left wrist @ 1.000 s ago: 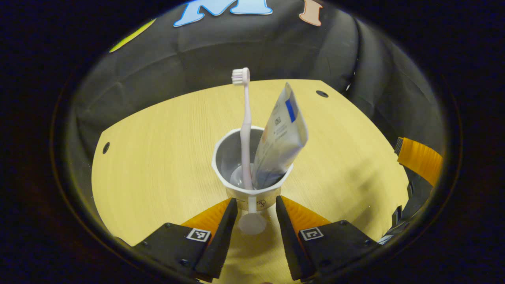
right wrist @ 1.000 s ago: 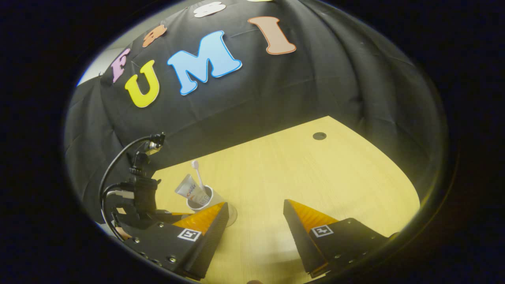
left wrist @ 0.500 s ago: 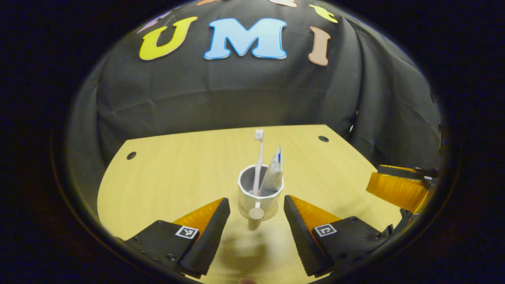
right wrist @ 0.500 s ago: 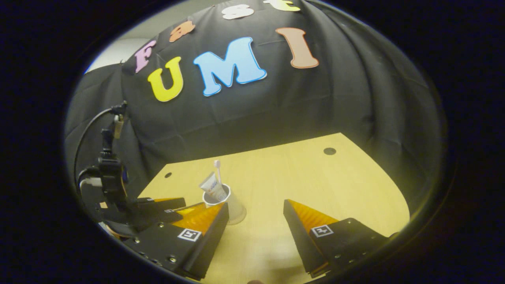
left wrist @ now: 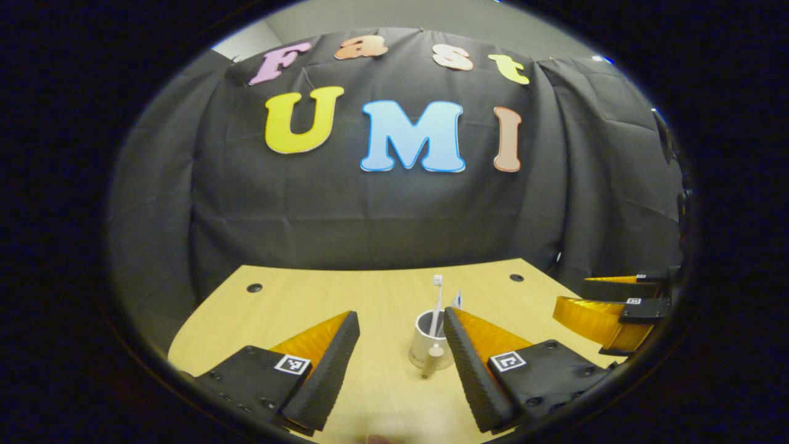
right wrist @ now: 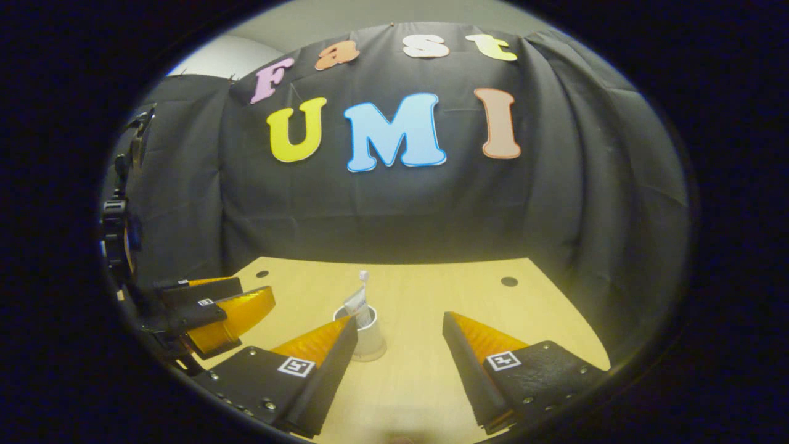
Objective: Put the toothbrush and toothpaste on the desktop into the cup, then pick up the cup and place it on the coaster on the desktop.
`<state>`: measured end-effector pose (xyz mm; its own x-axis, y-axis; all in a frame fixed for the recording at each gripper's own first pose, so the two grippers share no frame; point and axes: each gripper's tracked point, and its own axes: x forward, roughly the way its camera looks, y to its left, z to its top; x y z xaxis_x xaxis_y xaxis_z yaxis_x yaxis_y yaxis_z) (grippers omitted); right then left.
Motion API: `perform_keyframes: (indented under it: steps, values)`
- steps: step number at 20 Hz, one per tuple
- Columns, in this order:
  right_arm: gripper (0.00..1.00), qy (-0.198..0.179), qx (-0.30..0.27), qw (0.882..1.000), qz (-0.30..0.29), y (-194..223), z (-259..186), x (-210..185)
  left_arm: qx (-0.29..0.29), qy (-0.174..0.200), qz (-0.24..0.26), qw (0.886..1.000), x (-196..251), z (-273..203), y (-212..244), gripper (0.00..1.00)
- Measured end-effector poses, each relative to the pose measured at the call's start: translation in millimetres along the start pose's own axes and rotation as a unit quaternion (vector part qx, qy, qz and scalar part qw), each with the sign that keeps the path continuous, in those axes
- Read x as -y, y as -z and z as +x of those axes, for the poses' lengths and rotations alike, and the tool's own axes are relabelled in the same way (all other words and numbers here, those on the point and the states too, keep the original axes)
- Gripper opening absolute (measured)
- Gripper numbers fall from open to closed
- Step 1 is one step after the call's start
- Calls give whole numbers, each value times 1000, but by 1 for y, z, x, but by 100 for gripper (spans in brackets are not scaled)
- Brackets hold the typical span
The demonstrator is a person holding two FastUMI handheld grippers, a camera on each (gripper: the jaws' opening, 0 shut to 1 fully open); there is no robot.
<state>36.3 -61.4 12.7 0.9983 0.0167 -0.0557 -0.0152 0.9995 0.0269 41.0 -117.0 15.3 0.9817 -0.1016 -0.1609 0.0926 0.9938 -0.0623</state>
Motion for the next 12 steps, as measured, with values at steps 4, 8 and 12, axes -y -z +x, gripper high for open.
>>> perform_keyframes:
  steps: [4, 8, 12]
  values:
    - [86, 24, 58, 998, -11, -21, -11, -14, 47, -13, -5, 999, -19, -21, -17, 90]
    - [90, 41, 65, 997, -12, -14, -25, -27, 66, -19, 1, 998, -37, -38, -18, 90]
    - [90, 59, 63, 996, -29, -16, -29, -33, 77, -13, 0, 997, -47, -40, -22, 96]
